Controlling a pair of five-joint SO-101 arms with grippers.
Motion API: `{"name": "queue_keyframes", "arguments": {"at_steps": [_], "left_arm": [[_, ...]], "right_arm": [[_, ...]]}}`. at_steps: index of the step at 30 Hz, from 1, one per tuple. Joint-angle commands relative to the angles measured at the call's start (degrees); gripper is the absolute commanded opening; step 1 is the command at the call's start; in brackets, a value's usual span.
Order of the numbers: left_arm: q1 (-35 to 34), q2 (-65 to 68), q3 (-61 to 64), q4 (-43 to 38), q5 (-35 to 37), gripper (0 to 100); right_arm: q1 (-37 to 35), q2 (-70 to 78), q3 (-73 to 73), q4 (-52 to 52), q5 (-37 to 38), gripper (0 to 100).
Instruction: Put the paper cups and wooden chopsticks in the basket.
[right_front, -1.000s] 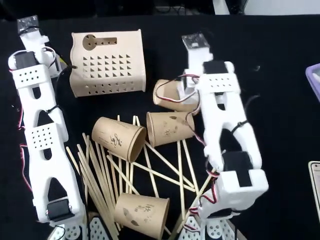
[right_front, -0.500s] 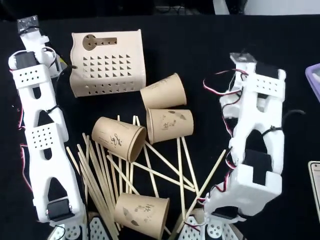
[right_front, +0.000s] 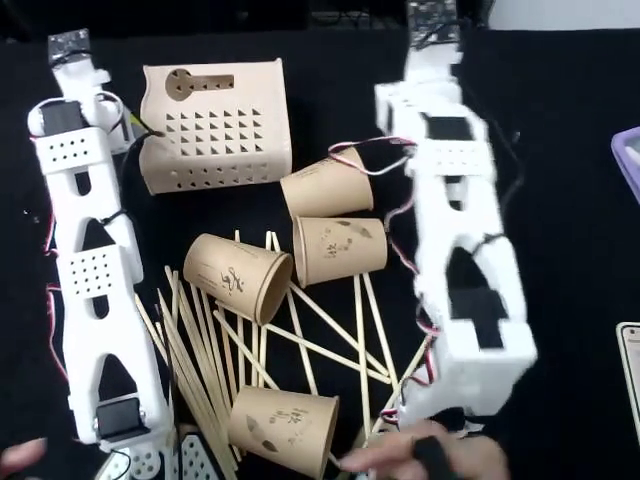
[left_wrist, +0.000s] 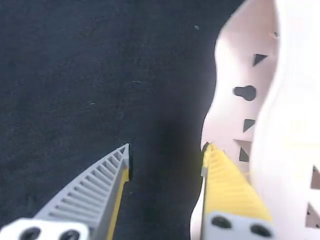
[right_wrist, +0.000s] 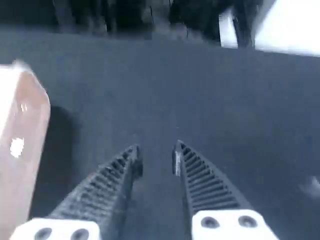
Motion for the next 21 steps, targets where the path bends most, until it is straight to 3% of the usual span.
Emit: {"name": "queue_keyframes", "arguments": {"at_steps": [1, 12, 21], "left_arm": [[3.38, -1.93, -1.36, 0.18, -0.18, 23], [12.00, -1.67, -1.36, -0.35, -0.18, 23], [12.00, -1.41, -1.19, -1.85, -0.18, 23]], "right_arm": [[-4.75, 6.11, -2.95, -17.76, -1.05, 12.0], [-7.21, 17.01, -29.05, 4.13, -1.14, 12.0], [-8.44, 26.33, -39.96, 6.51, 1.93, 12.0]]}}
